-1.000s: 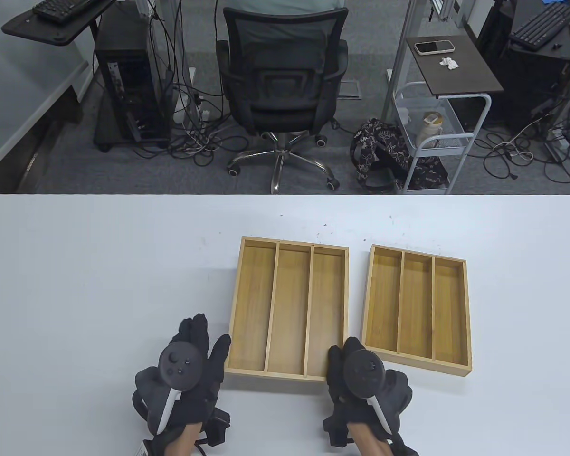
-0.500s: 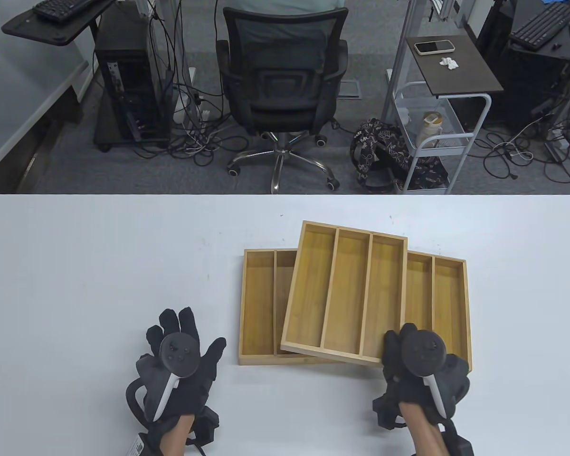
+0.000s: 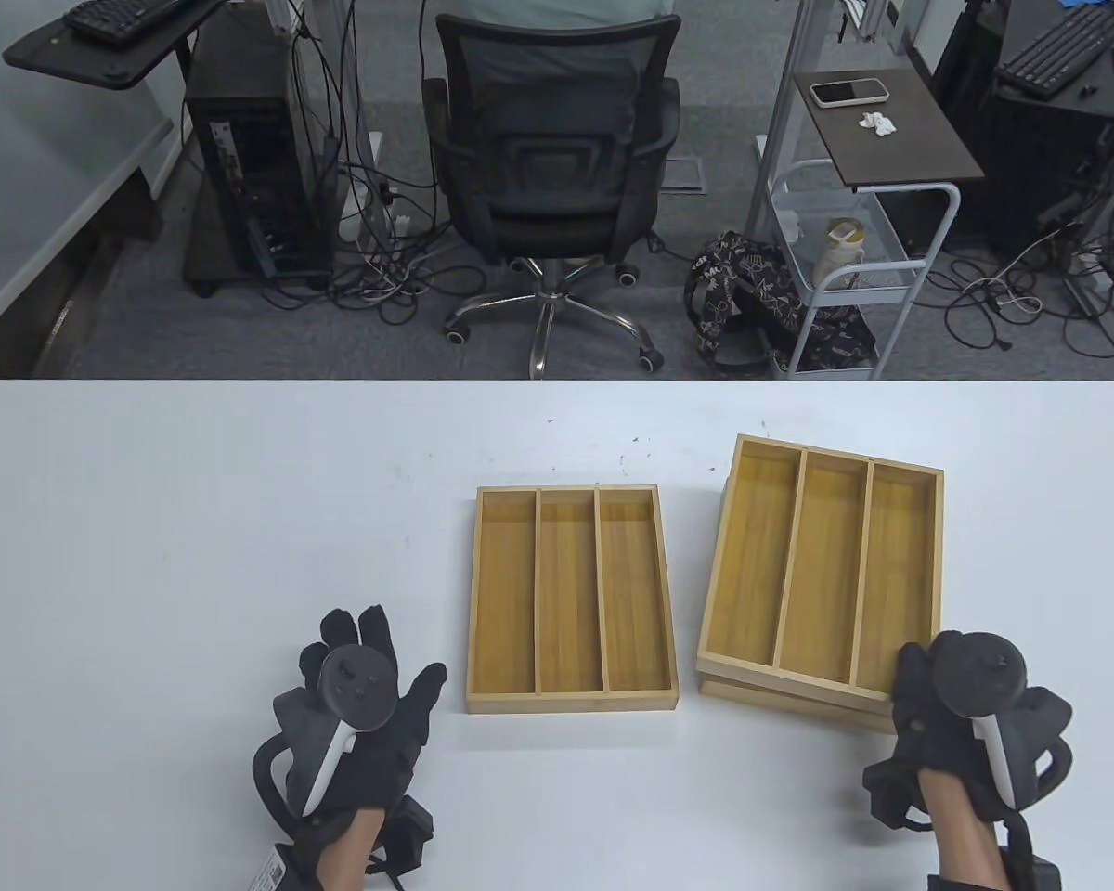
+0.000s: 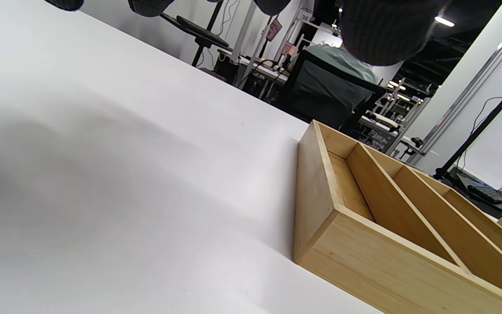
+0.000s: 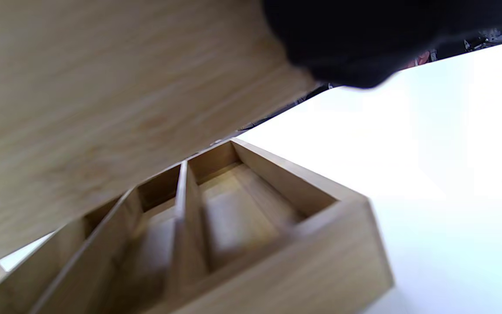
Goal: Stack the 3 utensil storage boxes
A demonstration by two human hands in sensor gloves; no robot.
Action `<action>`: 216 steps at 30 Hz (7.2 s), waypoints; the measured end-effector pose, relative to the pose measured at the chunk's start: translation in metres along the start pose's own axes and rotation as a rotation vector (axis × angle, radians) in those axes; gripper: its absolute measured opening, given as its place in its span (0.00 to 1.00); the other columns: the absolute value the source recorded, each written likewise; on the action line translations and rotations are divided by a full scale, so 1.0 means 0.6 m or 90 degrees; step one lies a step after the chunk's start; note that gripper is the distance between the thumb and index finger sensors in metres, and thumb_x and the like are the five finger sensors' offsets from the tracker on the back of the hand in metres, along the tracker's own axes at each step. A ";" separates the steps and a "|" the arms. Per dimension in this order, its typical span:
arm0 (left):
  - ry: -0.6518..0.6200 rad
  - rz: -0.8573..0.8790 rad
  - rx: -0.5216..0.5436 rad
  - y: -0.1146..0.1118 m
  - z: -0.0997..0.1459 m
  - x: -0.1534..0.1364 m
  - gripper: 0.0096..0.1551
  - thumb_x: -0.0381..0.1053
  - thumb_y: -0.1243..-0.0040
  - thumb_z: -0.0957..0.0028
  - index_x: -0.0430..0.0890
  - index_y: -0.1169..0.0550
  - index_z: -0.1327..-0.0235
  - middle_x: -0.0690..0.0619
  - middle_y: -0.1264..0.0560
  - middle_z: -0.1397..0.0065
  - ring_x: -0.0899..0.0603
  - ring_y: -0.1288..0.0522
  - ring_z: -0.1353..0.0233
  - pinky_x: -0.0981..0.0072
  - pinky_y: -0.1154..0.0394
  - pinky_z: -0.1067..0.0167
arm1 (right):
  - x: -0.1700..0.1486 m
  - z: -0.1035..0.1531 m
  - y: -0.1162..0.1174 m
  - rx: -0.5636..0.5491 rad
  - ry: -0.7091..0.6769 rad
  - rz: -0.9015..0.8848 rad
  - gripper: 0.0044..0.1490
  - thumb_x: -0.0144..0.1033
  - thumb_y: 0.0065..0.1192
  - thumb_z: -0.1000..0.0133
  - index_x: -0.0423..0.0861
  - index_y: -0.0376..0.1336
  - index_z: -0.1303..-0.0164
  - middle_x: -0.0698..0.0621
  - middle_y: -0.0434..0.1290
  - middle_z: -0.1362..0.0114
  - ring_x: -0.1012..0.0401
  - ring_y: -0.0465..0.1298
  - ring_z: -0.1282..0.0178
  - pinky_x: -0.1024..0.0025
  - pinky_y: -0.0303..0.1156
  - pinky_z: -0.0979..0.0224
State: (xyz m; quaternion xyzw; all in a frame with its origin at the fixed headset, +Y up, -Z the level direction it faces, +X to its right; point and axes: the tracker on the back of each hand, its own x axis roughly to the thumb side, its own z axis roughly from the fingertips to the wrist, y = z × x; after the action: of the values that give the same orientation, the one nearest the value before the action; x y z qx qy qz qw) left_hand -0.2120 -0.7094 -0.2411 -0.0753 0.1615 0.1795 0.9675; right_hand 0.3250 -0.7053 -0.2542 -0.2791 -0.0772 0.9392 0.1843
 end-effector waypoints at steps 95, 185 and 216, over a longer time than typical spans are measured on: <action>0.025 -0.075 -0.100 -0.122 -0.109 0.089 0.28 0.66 0.42 0.39 0.55 0.27 0.31 0.56 0.21 0.49 0.58 0.11 0.65 0.74 0.12 0.66 | 0.251 0.246 0.100 0.012 -0.328 -0.071 0.48 0.66 0.51 0.39 0.42 0.56 0.20 0.28 0.60 0.18 0.36 0.71 0.31 0.35 0.72 0.35; -0.016 -0.029 0.050 -0.017 0.017 -0.001 0.52 0.81 0.52 0.47 0.65 0.52 0.12 0.56 0.53 0.06 0.36 0.47 0.07 0.28 0.44 0.20 | 0.022 -0.010 -0.043 0.015 0.010 -0.011 0.28 0.38 0.68 0.39 0.32 0.67 0.38 0.36 0.79 0.56 0.56 0.78 0.81 0.62 0.79 0.80; -0.025 -0.033 0.033 -0.011 0.032 0.015 0.52 0.80 0.52 0.47 0.64 0.52 0.12 0.56 0.55 0.06 0.36 0.48 0.07 0.28 0.45 0.20 | 0.120 0.088 -0.064 -0.110 -0.160 -0.012 0.50 0.67 0.54 0.39 0.44 0.52 0.17 0.31 0.53 0.12 0.30 0.58 0.21 0.22 0.61 0.31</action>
State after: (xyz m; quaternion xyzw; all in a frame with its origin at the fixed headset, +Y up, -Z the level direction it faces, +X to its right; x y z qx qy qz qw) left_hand -0.1959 -0.7084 -0.2255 -0.0509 0.1454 0.1518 0.9763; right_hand 0.2519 -0.6439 -0.2365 -0.1736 -0.1824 0.9549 0.1572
